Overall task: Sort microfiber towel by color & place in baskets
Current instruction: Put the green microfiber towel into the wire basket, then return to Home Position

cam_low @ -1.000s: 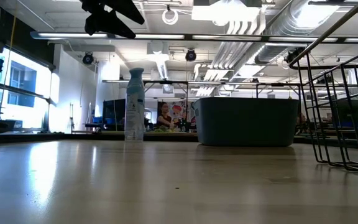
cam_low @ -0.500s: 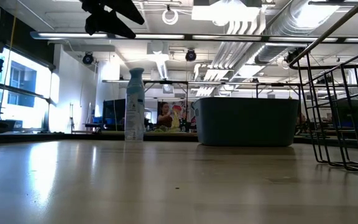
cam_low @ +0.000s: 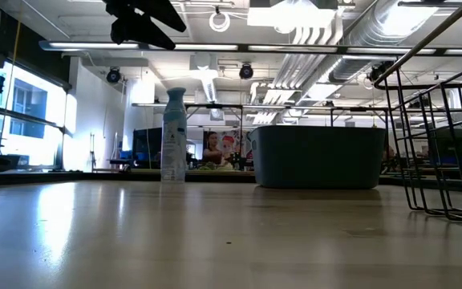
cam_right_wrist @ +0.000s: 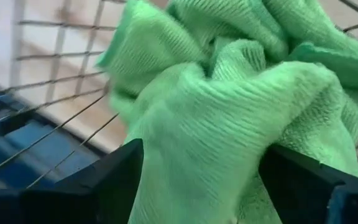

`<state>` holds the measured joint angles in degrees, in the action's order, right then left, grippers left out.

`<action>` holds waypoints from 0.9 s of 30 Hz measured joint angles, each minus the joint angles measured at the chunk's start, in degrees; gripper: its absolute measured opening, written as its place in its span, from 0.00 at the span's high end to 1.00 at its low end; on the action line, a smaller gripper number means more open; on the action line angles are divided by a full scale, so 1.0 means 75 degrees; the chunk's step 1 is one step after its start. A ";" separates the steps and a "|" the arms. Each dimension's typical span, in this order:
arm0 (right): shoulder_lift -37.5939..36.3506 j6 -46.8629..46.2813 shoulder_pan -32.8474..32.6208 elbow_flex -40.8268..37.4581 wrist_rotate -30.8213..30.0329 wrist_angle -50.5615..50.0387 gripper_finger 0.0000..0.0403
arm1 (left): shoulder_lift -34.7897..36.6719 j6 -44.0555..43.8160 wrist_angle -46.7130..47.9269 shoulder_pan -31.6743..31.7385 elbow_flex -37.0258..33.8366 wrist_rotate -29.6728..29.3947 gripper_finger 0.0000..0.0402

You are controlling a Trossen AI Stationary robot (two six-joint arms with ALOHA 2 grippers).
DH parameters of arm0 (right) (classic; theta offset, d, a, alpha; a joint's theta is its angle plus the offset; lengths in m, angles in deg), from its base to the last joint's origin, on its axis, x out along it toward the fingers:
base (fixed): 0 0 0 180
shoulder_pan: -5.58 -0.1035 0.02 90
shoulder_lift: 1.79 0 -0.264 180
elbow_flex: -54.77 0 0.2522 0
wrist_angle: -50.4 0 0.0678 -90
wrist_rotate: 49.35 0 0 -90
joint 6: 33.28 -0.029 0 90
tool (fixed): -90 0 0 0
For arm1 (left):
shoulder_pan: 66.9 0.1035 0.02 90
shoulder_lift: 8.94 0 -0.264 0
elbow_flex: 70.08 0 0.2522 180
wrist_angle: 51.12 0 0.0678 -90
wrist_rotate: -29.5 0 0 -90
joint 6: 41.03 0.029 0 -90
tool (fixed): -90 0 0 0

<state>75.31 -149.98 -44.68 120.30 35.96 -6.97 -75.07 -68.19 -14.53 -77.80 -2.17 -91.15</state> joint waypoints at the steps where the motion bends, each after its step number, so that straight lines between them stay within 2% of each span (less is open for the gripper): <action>1: -0.0186 0.0026 -0.0002 0.0000 0.0038 -0.0013 0.25 | 0.0000 0.0000 0.0001 0.0000 0.0000 0.0000 0.41; 7: -0.1362 0.0300 -0.0003 0.0000 0.0091 -0.0169 0.24 | 0.0000 0.0119 0.0000 0.0000 0.0000 0.0000 0.41; 10: -0.1884 0.0590 -0.0003 0.0000 -0.0196 -0.0261 0.24 | 0.0000 0.0139 0.0000 0.0000 0.0000 0.0000 0.41; 13: -0.2346 0.0793 -0.0003 0.0000 -0.0919 -0.0258 0.24 | 0.0000 0.0292 -0.0003 0.0000 0.0000 0.0000 0.41; 18: -0.2872 0.1225 0.0053 0.0000 -0.3185 -0.0198 0.24 | 0.0305 0.0530 0.0015 -0.0001 0.0266 0.0249 0.41; 21: -0.3084 0.1968 0.0357 0.0000 -0.4261 -0.0064 0.24 | 0.0666 0.0891 -0.0035 -0.0006 0.0534 0.0417 0.41; 24: -0.3274 0.3164 0.0950 0.0000 -0.4889 0.0389 0.27 | 0.1072 0.1115 -0.0047 -0.0006 0.0663 0.0393 0.41; 27: -0.3470 0.4771 0.1835 0.0000 -0.4883 0.1082 0.34 | 0.1491 0.1298 -0.0069 -0.0006 0.0664 0.0359 0.41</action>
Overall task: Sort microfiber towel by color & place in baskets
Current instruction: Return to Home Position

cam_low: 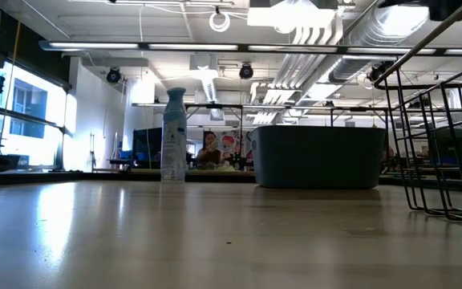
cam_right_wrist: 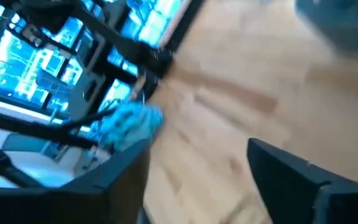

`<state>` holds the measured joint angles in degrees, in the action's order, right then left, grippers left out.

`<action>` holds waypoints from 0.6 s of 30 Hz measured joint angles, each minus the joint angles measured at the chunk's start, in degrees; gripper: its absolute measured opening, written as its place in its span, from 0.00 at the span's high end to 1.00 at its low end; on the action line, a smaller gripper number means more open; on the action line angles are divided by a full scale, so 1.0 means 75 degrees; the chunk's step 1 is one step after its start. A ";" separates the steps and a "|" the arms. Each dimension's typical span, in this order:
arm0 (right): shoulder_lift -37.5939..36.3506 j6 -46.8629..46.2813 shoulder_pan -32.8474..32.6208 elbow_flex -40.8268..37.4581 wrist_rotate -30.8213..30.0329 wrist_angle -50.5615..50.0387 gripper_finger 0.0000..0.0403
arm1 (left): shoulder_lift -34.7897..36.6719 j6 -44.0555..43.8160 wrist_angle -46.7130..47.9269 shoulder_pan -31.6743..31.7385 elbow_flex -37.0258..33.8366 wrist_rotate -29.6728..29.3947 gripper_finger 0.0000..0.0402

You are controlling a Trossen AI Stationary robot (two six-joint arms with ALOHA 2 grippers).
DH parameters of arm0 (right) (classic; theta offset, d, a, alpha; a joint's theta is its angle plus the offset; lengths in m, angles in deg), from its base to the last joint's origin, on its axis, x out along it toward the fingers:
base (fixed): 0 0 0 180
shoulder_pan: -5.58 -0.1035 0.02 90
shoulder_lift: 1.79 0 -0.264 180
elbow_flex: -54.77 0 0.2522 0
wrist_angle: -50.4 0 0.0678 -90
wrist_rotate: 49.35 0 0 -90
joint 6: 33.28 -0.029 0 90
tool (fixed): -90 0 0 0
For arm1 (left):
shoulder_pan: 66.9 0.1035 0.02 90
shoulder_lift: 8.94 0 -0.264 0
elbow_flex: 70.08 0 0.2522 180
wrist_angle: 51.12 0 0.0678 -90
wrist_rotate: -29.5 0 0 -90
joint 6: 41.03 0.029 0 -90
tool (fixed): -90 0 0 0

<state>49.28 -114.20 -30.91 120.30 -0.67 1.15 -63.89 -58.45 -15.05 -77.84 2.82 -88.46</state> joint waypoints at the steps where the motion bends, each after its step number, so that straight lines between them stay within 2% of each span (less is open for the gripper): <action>1: -0.0051 0.0578 0.0341 0.0000 0.0110 0.0217 0.37 | 0.0112 0.0010 0.0011 0.0003 0.0000 -0.0018 0.41; 5: -0.0221 0.2835 0.1792 0.0000 0.1003 0.1143 0.60 | 0.0514 0.0072 0.0007 0.0003 -0.0006 -0.0096 0.41; 8: -0.0288 0.4181 0.2942 0.0000 0.2131 0.1663 0.85 | 0.0757 0.0308 0.0000 0.0003 -0.0009 -0.0001 0.41; 10: -0.0323 0.4815 0.3694 0.0000 0.2935 0.1950 0.96 | 0.0916 0.0626 -0.0003 0.0024 -0.0038 0.0307 0.42; 14: -0.0323 0.5552 0.5039 0.0000 0.4430 0.2530 0.96 | 0.1196 0.1308 -0.0470 0.0310 -0.0417 0.0518 0.47; 18: -0.0323 0.6298 0.5835 0.0000 0.5291 0.2899 0.99 | 0.1626 0.1544 -0.0864 0.0888 -0.1165 0.1127 0.58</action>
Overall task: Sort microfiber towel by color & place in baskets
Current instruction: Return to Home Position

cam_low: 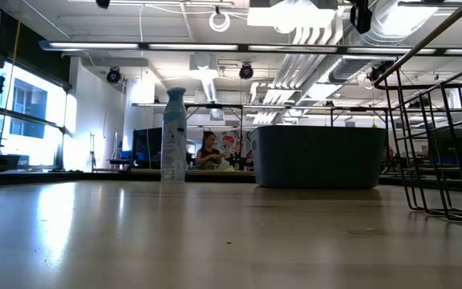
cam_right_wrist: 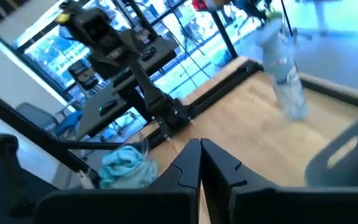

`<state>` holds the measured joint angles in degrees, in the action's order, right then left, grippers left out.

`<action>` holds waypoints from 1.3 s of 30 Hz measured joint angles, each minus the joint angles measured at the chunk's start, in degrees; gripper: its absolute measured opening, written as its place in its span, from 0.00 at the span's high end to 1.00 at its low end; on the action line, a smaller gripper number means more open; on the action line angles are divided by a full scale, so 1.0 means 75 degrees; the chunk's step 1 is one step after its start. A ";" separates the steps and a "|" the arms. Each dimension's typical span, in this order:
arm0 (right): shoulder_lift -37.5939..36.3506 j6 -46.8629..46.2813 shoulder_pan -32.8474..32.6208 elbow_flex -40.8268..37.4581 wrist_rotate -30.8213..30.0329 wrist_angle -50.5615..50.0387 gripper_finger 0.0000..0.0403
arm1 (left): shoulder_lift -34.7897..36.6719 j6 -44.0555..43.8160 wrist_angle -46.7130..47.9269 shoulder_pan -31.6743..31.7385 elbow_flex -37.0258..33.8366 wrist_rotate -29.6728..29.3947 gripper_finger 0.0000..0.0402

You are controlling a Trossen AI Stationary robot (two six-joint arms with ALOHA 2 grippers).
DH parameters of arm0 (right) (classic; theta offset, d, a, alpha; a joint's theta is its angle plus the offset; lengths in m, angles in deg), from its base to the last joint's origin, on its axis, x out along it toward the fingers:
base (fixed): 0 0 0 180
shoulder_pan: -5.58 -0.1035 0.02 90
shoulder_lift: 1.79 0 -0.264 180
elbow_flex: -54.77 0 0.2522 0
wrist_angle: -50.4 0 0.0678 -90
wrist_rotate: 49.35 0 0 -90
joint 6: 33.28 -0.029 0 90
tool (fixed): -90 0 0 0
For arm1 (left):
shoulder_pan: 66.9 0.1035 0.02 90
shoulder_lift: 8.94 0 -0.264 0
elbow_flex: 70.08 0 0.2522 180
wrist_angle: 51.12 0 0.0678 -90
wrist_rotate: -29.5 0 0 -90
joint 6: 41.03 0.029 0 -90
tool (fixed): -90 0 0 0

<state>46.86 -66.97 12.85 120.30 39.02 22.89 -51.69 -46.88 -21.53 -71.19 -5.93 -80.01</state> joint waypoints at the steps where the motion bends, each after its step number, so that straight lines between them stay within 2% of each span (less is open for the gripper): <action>1: 0.0000 0.0257 0.0090 0.0000 0.0106 0.0040 0.99 | 0.0148 -0.0007 -0.0093 0.0149 -0.0247 0.0190 0.62; 6: 0.0053 0.1077 0.0286 0.0000 0.0255 -0.0070 1.00 | 0.1121 -0.0138 -0.0817 0.0680 -0.1680 0.0578 0.90; 8: 0.0064 0.1096 0.0286 0.0000 0.0293 -0.0074 1.00 | 0.1570 -0.0274 -0.1369 0.0787 -0.2347 0.0607 0.97; 16: 0.0047 0.1091 0.0280 0.0000 0.0709 -0.0094 1.00 | 0.2856 -0.0848 -0.3711 0.0811 -0.4788 0.0592 0.99; 22: 0.0047 0.0895 0.0278 0.0000 0.1230 -0.0429 1.00 | 0.3413 -0.1215 -0.4787 0.0811 -0.5850 0.0590 1.00; 31: -0.0080 0.0954 0.0277 0.0000 0.2173 -0.1520 1.00 | 0.3921 -0.2037 -0.4931 0.0820 -0.6634 0.0586 1.00; 35: -0.0524 0.1089 0.0265 -0.0157 0.2314 -0.2069 1.00 | 0.3950 -0.2093 -0.4898 0.0820 -0.6633 0.0503 1.00; 39: -0.1317 0.1069 0.0106 -0.0630 0.2315 -0.1953 1.00 | 0.3952 -0.2153 -0.4886 0.0820 -0.6633 0.0355 1.00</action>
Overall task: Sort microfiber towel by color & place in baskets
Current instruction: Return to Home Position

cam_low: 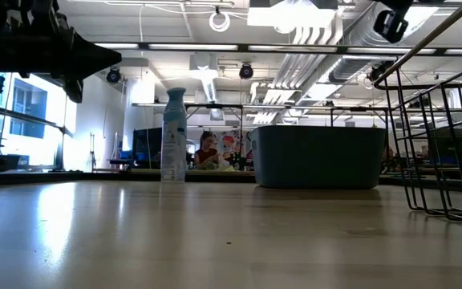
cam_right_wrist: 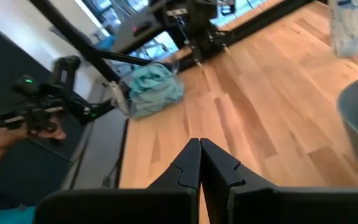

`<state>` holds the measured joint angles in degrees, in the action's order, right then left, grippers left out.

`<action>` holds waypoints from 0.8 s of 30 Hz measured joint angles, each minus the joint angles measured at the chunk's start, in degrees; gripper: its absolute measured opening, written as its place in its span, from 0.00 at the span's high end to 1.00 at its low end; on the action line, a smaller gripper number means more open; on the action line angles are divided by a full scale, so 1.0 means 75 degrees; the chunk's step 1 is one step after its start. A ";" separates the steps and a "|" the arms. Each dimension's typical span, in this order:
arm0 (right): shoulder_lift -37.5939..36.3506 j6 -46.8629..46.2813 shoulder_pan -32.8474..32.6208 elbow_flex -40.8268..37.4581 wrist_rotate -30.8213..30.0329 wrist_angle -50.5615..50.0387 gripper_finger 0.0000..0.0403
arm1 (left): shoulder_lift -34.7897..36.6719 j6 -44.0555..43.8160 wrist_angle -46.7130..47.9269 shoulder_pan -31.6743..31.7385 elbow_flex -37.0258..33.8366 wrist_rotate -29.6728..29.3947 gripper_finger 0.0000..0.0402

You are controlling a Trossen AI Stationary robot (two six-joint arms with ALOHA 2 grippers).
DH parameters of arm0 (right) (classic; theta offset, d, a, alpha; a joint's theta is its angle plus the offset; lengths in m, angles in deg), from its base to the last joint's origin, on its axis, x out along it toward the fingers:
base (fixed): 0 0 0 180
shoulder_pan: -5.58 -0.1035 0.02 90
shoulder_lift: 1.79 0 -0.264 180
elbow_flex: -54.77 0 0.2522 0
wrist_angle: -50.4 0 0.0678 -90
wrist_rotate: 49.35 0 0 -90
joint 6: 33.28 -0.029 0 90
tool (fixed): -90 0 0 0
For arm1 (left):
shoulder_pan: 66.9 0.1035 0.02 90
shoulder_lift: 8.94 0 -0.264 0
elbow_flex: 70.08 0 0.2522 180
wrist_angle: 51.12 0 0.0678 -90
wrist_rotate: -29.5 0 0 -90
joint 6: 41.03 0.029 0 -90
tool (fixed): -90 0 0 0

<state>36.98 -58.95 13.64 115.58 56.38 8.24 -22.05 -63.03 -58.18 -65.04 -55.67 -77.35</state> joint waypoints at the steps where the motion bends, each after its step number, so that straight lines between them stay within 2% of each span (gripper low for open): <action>1: -0.0237 -0.0066 -0.0062 -0.0158 -0.0007 0.0075 1.00 | 0.0000 -0.0048 0.0000 0.0000 0.0000 -0.0002 1.00; 7: -0.1745 -0.0608 -0.0580 -0.1628 -0.0301 0.1571 1.00 | 0.0000 -0.1045 0.0003 0.0000 0.0003 -0.0002 1.00; 11: -0.2375 -0.0665 -0.0894 -0.2956 -0.0593 0.3775 1.00 | 0.0000 -0.1117 0.0003 0.0000 0.0004 -0.0002 1.00; 15: -0.2503 -0.0444 -0.1092 -0.4118 -0.0635 0.5795 1.00 | 0.0000 -0.1108 0.0003 0.0000 0.0006 -0.0002 1.00; 18: -0.2497 -0.0302 -0.1181 -0.4682 -0.0579 0.6433 1.00 | 0.0000 -0.1117 0.0003 0.0000 0.0006 -0.0002 1.00; 24: -0.2545 0.0218 -0.1195 -0.5248 -0.0554 0.6606 1.00 | 0.0000 -0.1106 0.0003 -0.0003 0.0006 -0.0002 1.00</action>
<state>17.89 -57.32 4.68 76.22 52.22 57.79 -22.05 -71.32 -58.15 -65.06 -55.63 -77.36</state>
